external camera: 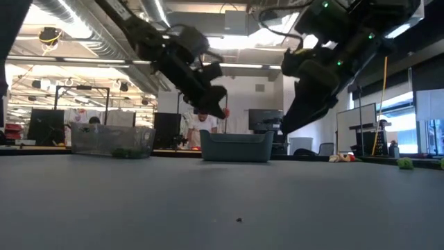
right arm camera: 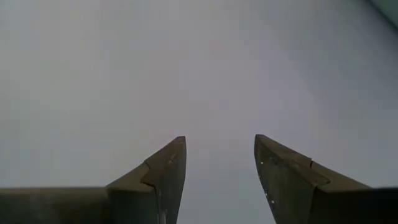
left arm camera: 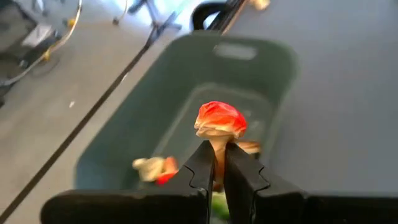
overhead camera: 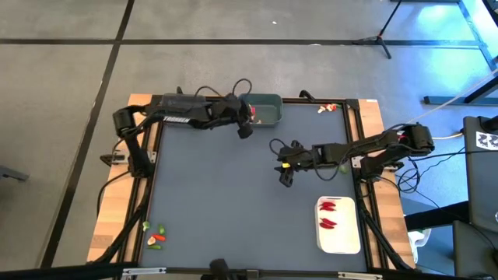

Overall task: Sort produce into baskets
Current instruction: Put the red mushroom into the blue bin, then put the green chili pepper into the black bin

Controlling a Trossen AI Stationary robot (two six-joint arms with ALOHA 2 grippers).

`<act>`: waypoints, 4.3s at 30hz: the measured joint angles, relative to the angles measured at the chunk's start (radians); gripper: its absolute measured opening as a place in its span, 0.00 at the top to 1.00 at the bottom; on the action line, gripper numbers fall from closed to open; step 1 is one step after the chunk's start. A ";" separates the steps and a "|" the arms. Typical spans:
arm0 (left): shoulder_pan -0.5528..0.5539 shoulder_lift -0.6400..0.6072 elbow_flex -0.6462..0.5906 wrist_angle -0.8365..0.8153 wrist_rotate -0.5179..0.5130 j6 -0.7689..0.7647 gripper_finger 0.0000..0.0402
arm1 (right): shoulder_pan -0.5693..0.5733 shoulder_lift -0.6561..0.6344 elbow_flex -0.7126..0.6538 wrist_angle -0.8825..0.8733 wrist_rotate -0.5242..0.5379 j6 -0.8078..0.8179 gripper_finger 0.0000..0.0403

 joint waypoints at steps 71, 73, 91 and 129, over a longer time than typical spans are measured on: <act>-0.971 -0.591 -0.087 -1.097 0.253 -0.587 0.61 | -0.004 0.018 0.000 0.056 -0.025 0.038 0.53; -1.006 -0.591 -0.107 -1.089 0.259 -0.605 0.61 | -0.004 0.018 0.000 0.055 -0.026 0.038 0.53; -1.247 -0.383 -0.122 -1.084 0.348 -0.550 0.61 | 0.002 0.018 -0.002 0.059 -0.017 0.052 0.53; -1.258 -0.166 -0.121 -1.091 0.294 -0.429 0.91 | 0.009 0.018 -0.002 0.082 -0.026 0.052 0.53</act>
